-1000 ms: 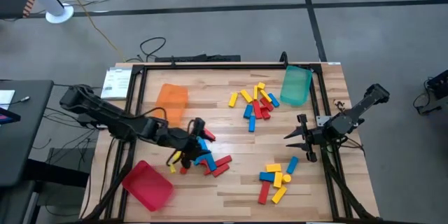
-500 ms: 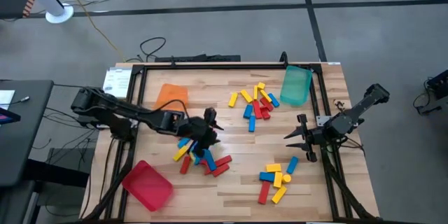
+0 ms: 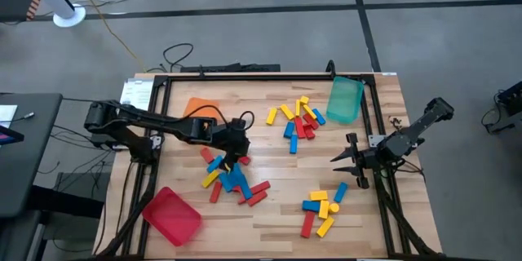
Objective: Sort blocks
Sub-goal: Put the red wooden block into the orange bin
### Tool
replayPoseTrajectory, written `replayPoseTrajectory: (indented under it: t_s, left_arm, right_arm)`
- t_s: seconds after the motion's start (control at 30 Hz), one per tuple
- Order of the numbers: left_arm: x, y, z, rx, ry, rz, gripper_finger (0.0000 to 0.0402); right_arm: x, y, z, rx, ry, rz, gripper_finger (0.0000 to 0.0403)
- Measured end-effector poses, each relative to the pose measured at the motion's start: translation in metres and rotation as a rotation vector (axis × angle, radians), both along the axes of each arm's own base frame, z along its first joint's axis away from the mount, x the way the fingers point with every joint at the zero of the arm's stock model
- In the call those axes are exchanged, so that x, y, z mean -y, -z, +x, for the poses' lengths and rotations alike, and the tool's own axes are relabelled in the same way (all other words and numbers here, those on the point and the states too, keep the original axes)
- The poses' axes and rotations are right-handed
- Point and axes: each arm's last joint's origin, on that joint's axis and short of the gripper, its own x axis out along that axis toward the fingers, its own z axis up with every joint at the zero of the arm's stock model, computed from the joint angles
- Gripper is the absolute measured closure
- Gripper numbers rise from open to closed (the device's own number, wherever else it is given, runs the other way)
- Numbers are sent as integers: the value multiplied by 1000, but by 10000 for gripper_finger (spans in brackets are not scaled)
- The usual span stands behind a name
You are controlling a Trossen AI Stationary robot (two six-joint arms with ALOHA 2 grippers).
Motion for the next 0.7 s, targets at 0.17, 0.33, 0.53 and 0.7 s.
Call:
replayPoseTrajectory:
  t_s: [0.17, 0.33, 0.53, 0.7]
  left_arm:
    - [-11, 18, -10, -57, -50, -11, 181]
    - [-15, 34, -17, -68, -63, -35, 181]
    - [-12, 41, -17, 8, 11, -121, 181]
    - [-6, 51, -9, 26, 49, -135, 181]
  right_arm:
    - [0, 0, 0, -1, 0, -1, 255]
    - [0, 0, 0, -1, 0, -1, 255]
    - [0, 0, 0, -2, 0, -1, 255]
    - [0, 0, 0, -2, 0, -1, 255]
